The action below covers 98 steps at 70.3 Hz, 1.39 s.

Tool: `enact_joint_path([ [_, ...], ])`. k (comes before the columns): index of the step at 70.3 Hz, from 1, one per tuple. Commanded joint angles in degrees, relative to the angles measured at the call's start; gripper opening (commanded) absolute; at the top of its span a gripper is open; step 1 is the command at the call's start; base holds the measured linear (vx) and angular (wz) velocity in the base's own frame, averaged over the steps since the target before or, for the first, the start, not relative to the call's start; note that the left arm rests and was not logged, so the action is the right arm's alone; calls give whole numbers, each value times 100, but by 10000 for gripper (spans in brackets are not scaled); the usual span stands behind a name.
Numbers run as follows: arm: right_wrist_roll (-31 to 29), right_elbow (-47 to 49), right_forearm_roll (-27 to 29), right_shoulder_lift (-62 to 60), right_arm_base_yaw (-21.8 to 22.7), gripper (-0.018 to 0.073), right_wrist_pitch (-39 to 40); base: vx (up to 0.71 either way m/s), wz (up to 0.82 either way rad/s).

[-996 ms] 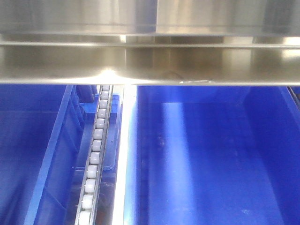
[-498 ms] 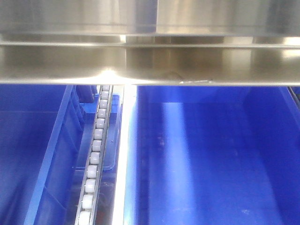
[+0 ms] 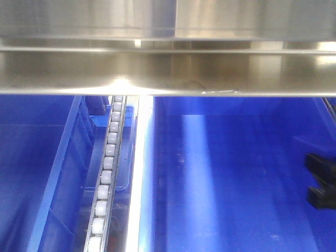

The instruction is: Pour parts from conveyor to right shelf

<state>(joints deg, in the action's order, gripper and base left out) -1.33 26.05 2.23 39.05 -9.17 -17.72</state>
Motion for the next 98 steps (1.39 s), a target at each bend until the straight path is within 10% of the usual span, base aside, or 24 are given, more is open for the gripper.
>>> enact_joint_path([
  [1, -40, 220, 150, 332, 24, -9, 780, 0, 0],
  [30, 82, 248, 371, 1223, 24, -8, 954, 0, 0],
  [56, -413, 1554, 402, 2496, -732, 13, -443, 0, 0],
  [98, -188, 4037, 300, 5019, -726, 124, -2720, 0, 0],
])
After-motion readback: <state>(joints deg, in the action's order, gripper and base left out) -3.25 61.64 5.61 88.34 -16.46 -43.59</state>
